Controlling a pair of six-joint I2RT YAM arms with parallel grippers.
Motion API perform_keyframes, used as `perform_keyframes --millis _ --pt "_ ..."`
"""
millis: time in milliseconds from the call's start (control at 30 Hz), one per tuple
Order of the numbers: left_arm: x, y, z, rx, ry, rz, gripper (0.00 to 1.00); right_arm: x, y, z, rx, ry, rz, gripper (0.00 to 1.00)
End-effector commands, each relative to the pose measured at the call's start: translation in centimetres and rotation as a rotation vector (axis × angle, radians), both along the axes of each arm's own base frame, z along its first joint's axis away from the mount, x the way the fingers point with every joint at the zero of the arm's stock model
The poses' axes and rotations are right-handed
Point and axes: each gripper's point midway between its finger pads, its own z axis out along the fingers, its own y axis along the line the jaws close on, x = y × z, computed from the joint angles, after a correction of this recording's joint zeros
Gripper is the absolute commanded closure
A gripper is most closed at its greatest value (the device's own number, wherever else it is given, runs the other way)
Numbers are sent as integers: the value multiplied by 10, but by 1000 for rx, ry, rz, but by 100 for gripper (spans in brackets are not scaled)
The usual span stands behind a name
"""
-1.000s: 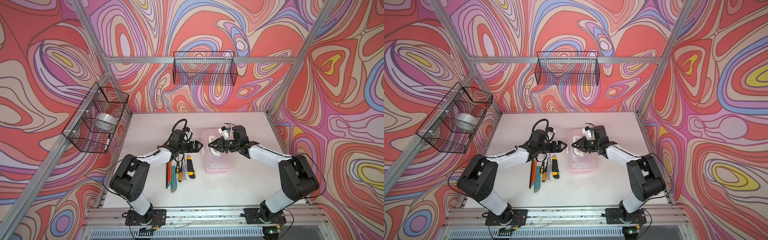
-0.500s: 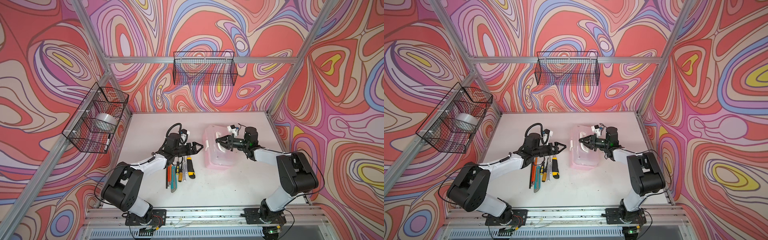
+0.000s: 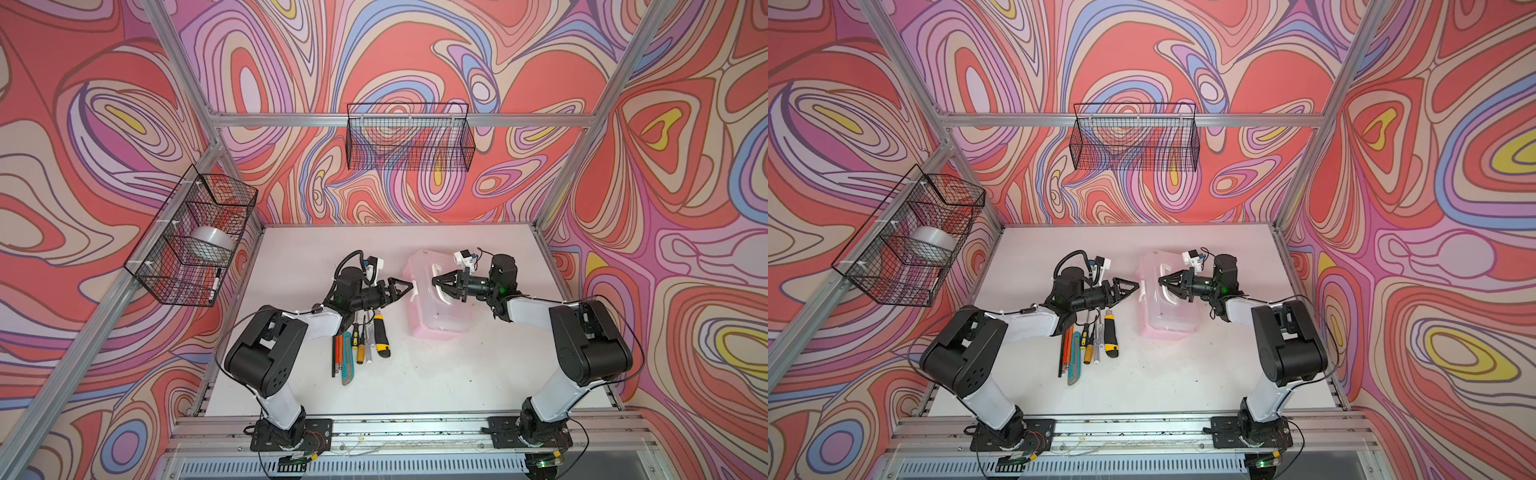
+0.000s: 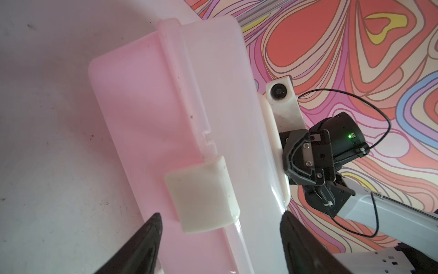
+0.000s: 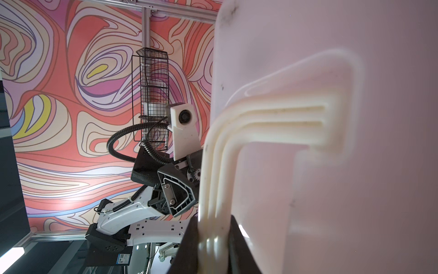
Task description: Pack the tool kit
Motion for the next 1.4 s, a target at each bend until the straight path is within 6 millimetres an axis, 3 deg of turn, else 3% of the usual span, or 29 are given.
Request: perform_keyframes --millis 0,433,600,1033,1233,1367 --pt "-3 -10 11 -82 -24 -28 22 -3 -2 -27 -21 12 3 100" --pt "2 -23 3 -170 -4 -56 24 -2 -2 -39 -28 36 5 100" --pt "0 -26 19 -248 -26 -81 24 -3 -3 -47 -59 49 0 100" --pt "-13 -28 90 -384 -119 -180 24 -2 -4 -62 -80 84 -6 100" --pt "-15 -21 102 -396 -133 -178 24 0 -4 -72 -100 105 -12 100" --pt "-4 -5 88 -377 -105 -125 24 3 -6 -71 -124 94 -28 100"
